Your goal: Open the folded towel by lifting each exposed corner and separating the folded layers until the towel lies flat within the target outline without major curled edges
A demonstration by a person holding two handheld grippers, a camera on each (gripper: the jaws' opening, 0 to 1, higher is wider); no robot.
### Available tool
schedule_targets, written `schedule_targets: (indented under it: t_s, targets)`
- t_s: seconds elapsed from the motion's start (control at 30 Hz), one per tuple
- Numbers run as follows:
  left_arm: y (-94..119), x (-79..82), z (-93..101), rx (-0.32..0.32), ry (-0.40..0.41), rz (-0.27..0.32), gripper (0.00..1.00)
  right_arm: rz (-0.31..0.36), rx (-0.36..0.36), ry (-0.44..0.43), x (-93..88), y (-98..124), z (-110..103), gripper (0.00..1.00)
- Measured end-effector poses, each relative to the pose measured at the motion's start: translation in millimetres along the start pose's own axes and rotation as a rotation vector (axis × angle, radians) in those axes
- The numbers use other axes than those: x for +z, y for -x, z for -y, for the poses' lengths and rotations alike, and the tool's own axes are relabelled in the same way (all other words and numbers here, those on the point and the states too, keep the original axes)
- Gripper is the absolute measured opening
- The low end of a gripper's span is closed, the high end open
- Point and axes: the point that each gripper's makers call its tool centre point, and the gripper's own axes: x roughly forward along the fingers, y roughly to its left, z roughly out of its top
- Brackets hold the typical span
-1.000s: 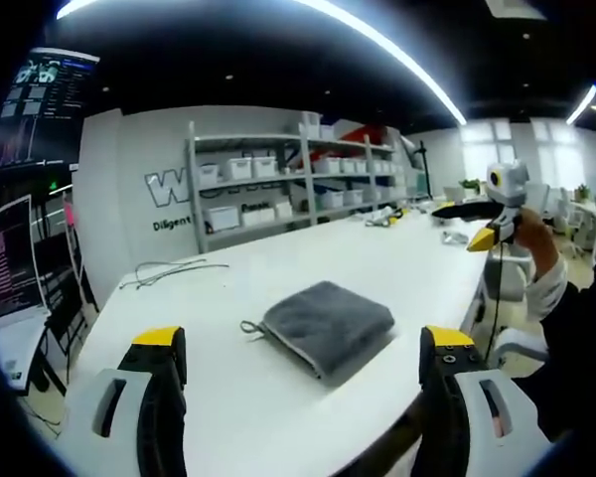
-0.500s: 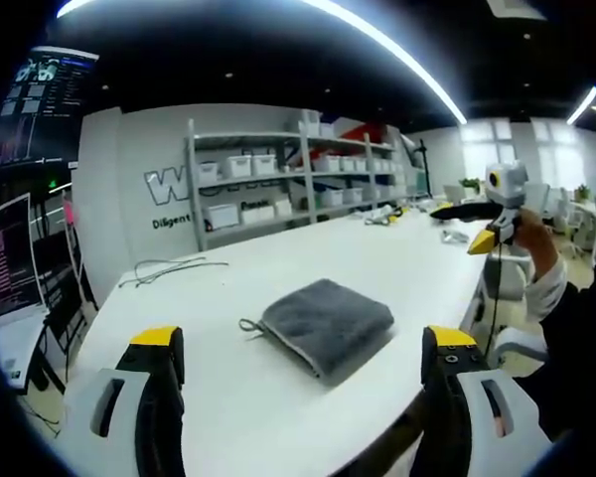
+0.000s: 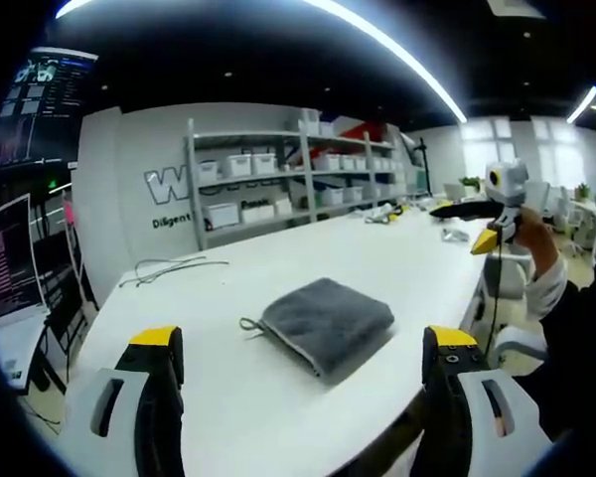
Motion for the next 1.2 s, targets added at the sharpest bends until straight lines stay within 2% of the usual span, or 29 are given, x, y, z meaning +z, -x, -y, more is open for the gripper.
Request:
schedule_targets:
  t_s: [0.87,1.2]
  targets:
    - [0.8,-4.2,-5.4,0.01,0.01,-0.012,0.99,-0.026,0.009,0.0,-6.9,-5.5,-4.6,0.99]
    - [-0.8,-4.8,-3.8,-0.004,0.049,0.0,0.99,-0.031,0.012,0.003,-9.4,-5.8,-5.5,0.99]
